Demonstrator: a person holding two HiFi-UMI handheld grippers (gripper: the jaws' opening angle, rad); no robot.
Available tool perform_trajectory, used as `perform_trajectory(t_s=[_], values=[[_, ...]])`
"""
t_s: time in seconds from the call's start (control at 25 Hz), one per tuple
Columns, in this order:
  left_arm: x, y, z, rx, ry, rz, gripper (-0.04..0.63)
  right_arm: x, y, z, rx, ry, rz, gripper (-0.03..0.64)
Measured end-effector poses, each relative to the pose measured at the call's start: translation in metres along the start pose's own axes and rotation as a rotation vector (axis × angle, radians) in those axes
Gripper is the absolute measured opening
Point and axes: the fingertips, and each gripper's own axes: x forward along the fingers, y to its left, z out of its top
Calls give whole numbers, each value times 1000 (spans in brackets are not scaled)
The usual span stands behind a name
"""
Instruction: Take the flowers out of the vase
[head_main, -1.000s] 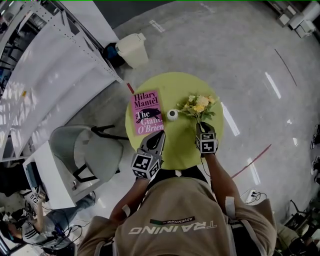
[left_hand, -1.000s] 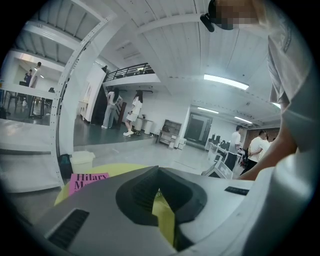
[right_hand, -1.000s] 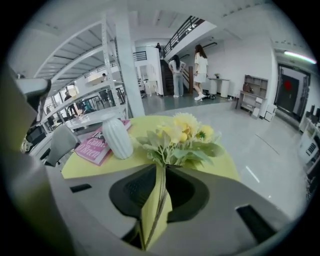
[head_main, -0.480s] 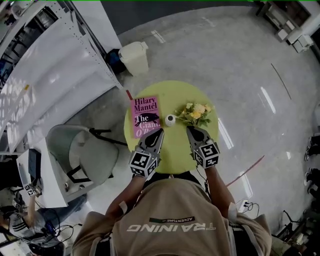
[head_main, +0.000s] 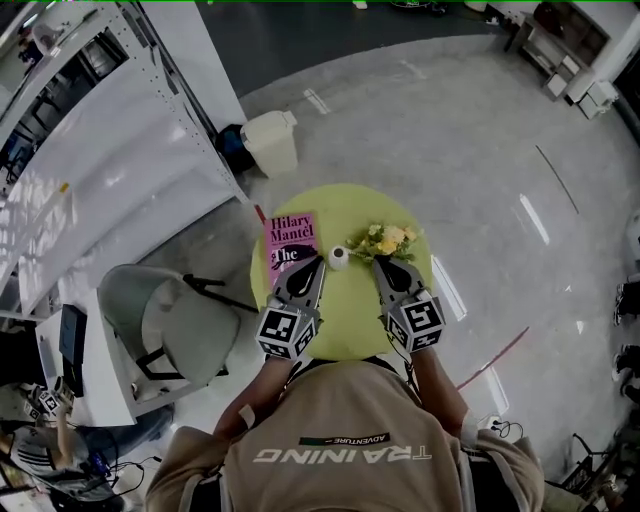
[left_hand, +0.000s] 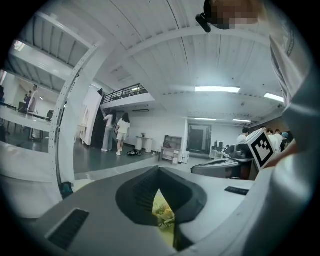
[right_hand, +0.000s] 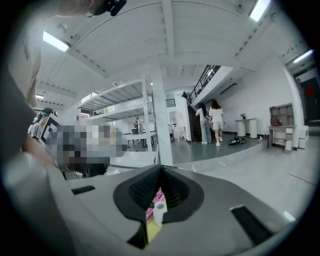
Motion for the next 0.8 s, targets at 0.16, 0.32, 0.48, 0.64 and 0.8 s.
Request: perform_trajectory(t_s=[0.16, 0.32, 0.48, 0.64, 0.8], values=[[-3, 7, 15, 32, -26, 25, 6, -7, 9, 18, -13, -38, 14, -3], [-8, 13, 33, 38, -62, 56, 6, -15, 17, 42, -46, -81, 34, -3], [-12, 11, 48, 58, -88, 65, 6, -21, 18, 53, -53, -97, 46, -3], [-14, 10, 59, 73, -107, 67, 6, -21, 20, 60, -74, -107, 59, -3], [-20, 8, 63, 88, -113, 64, 6, -23, 27, 71, -94, -128, 66, -3]])
